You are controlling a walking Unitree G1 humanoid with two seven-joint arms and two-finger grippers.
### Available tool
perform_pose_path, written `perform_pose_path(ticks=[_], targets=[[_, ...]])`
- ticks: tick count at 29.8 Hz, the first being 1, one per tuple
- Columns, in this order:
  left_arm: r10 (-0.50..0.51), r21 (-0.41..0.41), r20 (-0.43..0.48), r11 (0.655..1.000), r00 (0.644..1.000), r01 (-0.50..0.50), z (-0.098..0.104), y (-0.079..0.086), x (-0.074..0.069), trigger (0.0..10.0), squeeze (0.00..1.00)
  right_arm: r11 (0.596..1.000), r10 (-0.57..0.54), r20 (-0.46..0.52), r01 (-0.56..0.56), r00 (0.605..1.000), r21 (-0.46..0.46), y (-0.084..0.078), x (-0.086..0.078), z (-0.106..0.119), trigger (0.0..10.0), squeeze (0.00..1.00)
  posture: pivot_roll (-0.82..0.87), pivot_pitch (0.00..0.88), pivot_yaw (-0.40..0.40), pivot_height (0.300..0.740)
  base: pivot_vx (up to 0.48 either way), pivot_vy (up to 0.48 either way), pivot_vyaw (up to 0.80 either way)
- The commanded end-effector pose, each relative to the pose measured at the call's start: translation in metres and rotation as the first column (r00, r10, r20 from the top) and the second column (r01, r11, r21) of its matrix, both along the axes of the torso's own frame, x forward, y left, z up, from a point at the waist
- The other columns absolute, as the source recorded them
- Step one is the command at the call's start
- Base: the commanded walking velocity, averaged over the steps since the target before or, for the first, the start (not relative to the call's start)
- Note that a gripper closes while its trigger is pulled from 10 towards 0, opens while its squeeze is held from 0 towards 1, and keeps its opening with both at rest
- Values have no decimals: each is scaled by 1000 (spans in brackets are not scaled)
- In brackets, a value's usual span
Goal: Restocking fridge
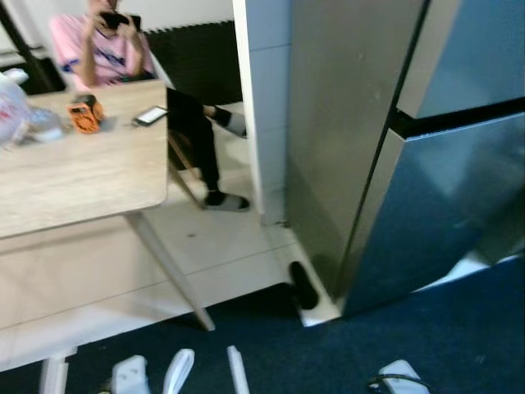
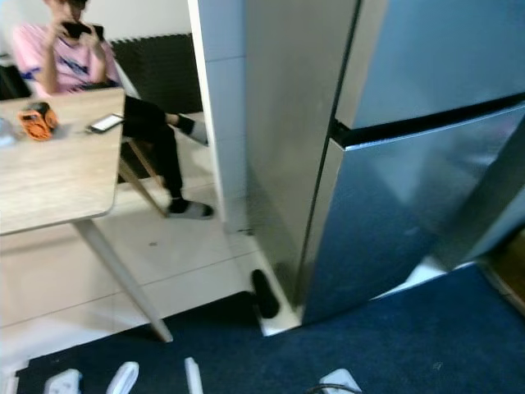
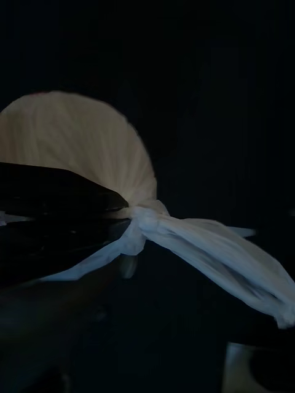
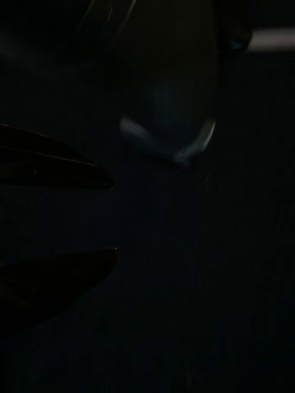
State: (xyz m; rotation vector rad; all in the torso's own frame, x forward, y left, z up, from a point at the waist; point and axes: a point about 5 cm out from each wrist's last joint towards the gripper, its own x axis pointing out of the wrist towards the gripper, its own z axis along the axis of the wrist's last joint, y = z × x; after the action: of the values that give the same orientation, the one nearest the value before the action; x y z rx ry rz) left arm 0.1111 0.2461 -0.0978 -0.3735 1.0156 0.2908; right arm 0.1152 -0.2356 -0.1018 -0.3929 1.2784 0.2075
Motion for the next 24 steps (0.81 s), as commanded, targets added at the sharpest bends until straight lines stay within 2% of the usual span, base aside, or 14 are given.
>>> perform_pose_path(ticks=[1, 12, 18, 24], targets=[[-2, 13, 2, 1000, 1000, 2, 1, 4, 2, 10000, 0, 1000, 13, 10, -13, 1000, 19, 7, 3, -1, 10000, 0, -7, 0, 38, 740, 0, -472, 0], [12, 10, 1, 1000, 1000, -12, 1, 2, 3, 10000, 0, 999, 30, 12, -30, 999, 25, 9, 6, 0, 10000, 0, -10, 0, 35, 740, 0, -460, 0], [35, -6, 8, 999, 999, -35, 1, -1, 5, 10000, 0, 999, 37, 16, -38, 999, 24, 8, 8, 1, 10000, 0, -14, 0, 28, 740, 0, 0, 0], [17, -24, 13, 1000, 1000, -17, 0, -6, 5, 10000, 0, 999, 42, 21, -42, 999, 25, 7, 11, 2, 10000, 0, -16, 0, 24, 740, 0, -57, 0]])
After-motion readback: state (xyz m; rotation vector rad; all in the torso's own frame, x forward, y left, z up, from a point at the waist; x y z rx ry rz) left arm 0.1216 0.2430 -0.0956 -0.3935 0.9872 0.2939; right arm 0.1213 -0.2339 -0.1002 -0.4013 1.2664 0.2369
